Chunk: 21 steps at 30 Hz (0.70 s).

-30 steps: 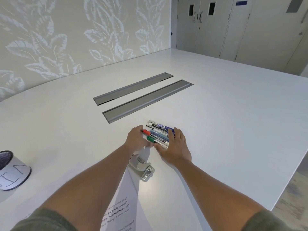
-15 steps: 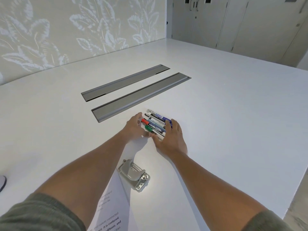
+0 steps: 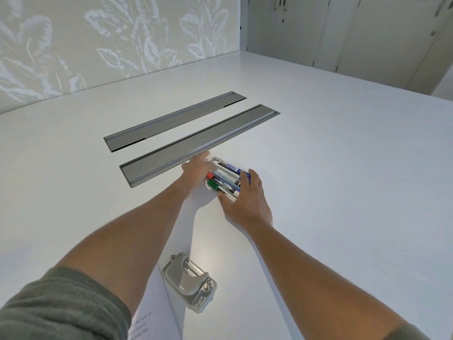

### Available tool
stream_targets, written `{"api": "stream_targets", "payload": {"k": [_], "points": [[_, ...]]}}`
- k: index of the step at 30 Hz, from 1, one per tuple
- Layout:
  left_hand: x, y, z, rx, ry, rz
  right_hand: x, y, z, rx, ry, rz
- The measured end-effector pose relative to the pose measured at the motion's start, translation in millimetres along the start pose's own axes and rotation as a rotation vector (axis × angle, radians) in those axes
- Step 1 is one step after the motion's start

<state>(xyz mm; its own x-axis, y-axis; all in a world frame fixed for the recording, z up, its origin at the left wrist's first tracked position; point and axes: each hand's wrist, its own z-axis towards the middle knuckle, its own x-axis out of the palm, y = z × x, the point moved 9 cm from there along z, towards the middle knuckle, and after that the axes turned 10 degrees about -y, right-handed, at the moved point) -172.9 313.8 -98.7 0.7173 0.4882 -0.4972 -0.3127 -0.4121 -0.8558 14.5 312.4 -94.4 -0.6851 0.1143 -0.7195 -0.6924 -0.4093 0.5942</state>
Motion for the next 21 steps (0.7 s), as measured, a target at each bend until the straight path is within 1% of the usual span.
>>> {"api": "stream_targets", "payload": {"k": [2,3,6,8,10,15,21], "points": [[-3.3,-10.4,6.9,0.097,-0.156,0.166,1.8,-0.3,3.2,0.005,-0.01,-0.001],[-0.9,-13.6,8.6,0.135,-0.185,0.23,3.2,-0.6,4.8,0.007,-0.012,-0.003],[12.0,-13.1,12.9,0.182,-0.142,0.271,6.7,-1.5,9.0,0.013,-0.017,-0.007],[15.0,-13.0,15.1,0.231,-0.142,0.285,8.3,-1.9,11.7,0.02,-0.022,-0.011],[15.5,-14.2,14.5,0.252,-0.146,0.238,9.7,-2.7,14.0,0.033,-0.024,-0.021],[14.6,-7.2,6.6,0.192,-0.091,0.024,8.3,-1.9,16.8,0.035,-0.07,-0.05],[14.6,-2.5,4.6,0.184,-0.084,-0.095,-0.4,2.2,15.5,0.013,-0.13,-0.126]]}}
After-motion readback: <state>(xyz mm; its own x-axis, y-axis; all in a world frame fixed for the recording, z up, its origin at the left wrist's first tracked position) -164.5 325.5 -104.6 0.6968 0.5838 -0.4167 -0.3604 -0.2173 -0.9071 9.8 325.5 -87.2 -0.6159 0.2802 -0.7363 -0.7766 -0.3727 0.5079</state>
